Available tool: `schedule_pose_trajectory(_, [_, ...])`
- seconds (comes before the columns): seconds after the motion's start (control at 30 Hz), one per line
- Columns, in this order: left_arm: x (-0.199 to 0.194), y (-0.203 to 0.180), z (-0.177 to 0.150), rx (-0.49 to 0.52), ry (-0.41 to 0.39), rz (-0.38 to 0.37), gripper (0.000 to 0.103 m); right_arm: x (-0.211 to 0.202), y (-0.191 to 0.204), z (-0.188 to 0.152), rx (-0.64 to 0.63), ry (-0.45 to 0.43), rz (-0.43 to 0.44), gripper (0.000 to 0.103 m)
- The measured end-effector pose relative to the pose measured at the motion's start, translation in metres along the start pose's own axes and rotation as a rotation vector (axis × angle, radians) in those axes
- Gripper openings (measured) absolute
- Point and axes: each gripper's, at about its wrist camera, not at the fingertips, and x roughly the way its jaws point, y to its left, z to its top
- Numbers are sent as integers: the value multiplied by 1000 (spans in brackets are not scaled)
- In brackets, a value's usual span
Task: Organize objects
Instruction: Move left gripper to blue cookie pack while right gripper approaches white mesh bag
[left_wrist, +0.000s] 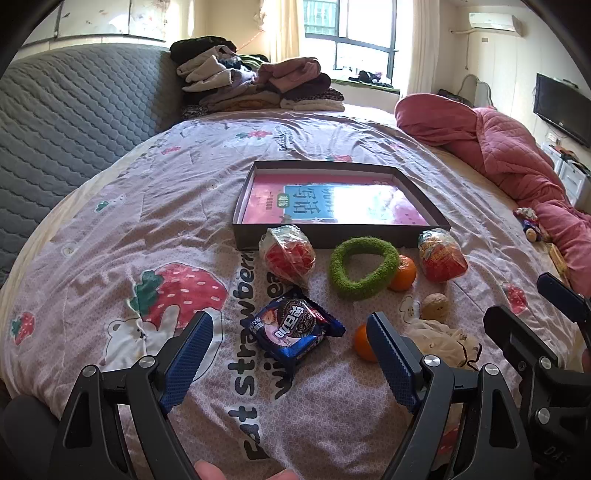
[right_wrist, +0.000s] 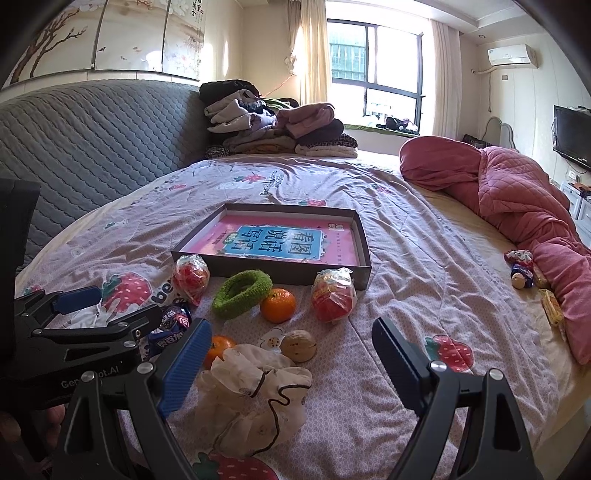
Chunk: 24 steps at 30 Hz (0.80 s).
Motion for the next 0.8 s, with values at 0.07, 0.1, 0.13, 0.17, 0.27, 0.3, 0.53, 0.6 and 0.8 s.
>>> schedule_pose_trajectory(0.07, [0,0,1,2,0,-2,86,-1,1,0,-1,-3,1,88])
schedule_pose_trajectory(0.1, [0,0,1,2,1,-1,86,-1,0,0,-2,-3,-1,88])
schedule_pose_trajectory(0.13, [0,1,1,2,1,-1,86,-2,1,0,-2,-5,-1,88])
schedule_pose_trajectory(0.17, [0,1,1,4,2,-3,86,-2,1,0,-2,-5,0,88])
schedule_pose_trajectory(0.27, [0,1,-1,7,6,-2,86,-3,1,-1,-3,-2,1,88])
schedule_pose_trajectory(0.3, [0,1,-1,8,8,-2,86,-3,1,-1,-5,1,1,88])
schedule_pose_trajectory(0.53, [-3,2,-6,7,21,-3,86,-6,2,-4,-5,4,2,88])
schedule_pose_trajectory(0.6, [-3,3,-7,7,24,-3,86,-8,2,-5,-4,8,5,88])
schedule_pose_trajectory(0.8, [0,5,-16,14,51,-6,86,-10,1,-11,0,28,13,88])
